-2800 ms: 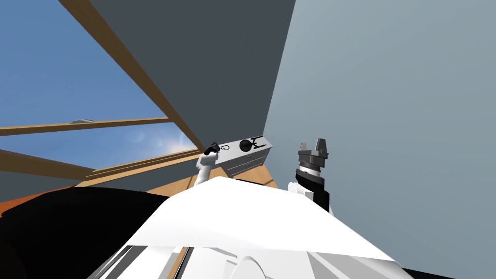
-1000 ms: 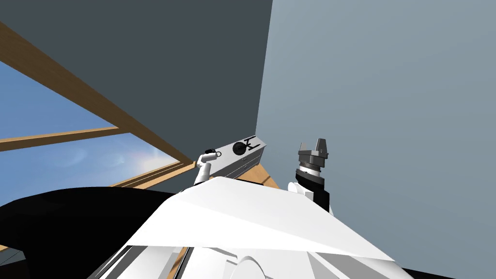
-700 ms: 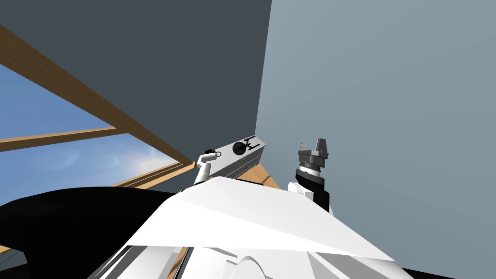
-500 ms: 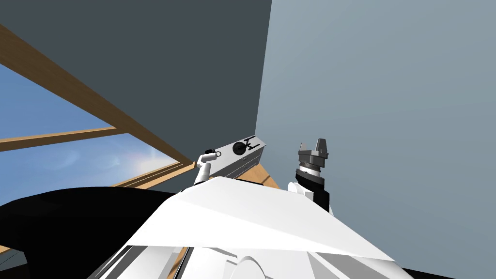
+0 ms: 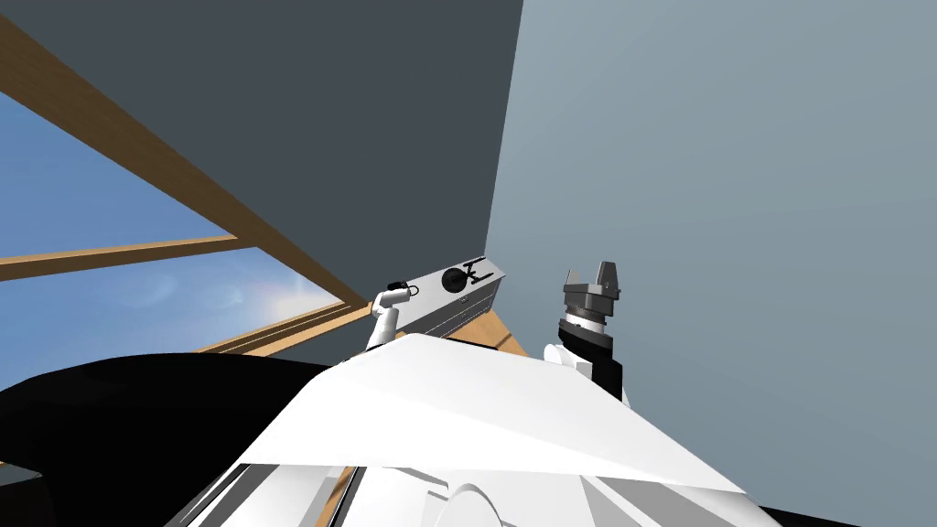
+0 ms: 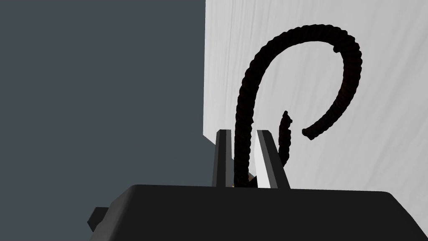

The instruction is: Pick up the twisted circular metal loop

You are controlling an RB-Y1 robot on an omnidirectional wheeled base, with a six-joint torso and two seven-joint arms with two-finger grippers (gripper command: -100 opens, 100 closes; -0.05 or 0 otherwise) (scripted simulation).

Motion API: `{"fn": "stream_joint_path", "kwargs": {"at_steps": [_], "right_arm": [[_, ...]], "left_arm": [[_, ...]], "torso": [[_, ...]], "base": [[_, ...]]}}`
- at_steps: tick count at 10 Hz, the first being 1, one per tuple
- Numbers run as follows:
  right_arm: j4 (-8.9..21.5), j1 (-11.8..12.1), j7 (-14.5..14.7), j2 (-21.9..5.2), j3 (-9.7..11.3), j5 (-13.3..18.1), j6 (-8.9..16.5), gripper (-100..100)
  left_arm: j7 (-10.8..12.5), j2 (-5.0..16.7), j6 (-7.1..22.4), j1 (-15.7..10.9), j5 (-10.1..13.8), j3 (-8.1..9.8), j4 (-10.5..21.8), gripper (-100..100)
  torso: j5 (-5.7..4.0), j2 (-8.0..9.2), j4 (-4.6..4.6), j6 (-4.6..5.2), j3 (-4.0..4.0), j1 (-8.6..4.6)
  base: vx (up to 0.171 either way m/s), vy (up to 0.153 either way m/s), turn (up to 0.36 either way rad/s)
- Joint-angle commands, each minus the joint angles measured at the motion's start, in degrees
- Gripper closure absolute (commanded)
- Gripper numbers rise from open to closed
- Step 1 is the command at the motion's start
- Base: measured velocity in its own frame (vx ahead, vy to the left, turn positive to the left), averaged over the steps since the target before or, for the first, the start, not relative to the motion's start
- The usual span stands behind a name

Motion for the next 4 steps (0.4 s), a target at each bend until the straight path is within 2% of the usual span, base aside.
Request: {"fn": "stream_joint_path", "kwargs": {"at_steps": [1,2,3,4], "right_arm": [[0.0,0.0,0.0,0.0,0.0,0.0,0.0,0],[0.0,0.0,0.0,0.0,0.0,0.0,0.0,0],[0.0,-0.01,0.0,0.0,0.0,0.0,0.0,0],[0.0,-0.01,0.0,0.0,0.0,0.0,0.0,0]], "left_arm": [[-0.86,-0.38,1.33,0.6,0.72,-0.87,-2.01,100],[-1.35,-0.64,2.1,1.0,1.15,-1.41,-3.32,100],[-1.01,-0.36,1.64,0.7,0.92,-1.02,-2.45,100],[-1.11,-0.38,1.8,0.72,0.97,-1.08,-2.57,0]], "torso": [[0.0,0.0,0.0,0.0,0.0,0.0],[-0.01,-0.01,0.01,0.05,0.0,-0.05],[-0.01,-0.02,0.01,0.08,-0.01,-0.07],[0.01,0.0,0.01,0.1,0.0,0.02]], "base": [[0.026,-0.045,0.156],[0.023,-0.042,0.115],[0.01,-0.02,0.022],[0.0,0.0,0.0]]}}
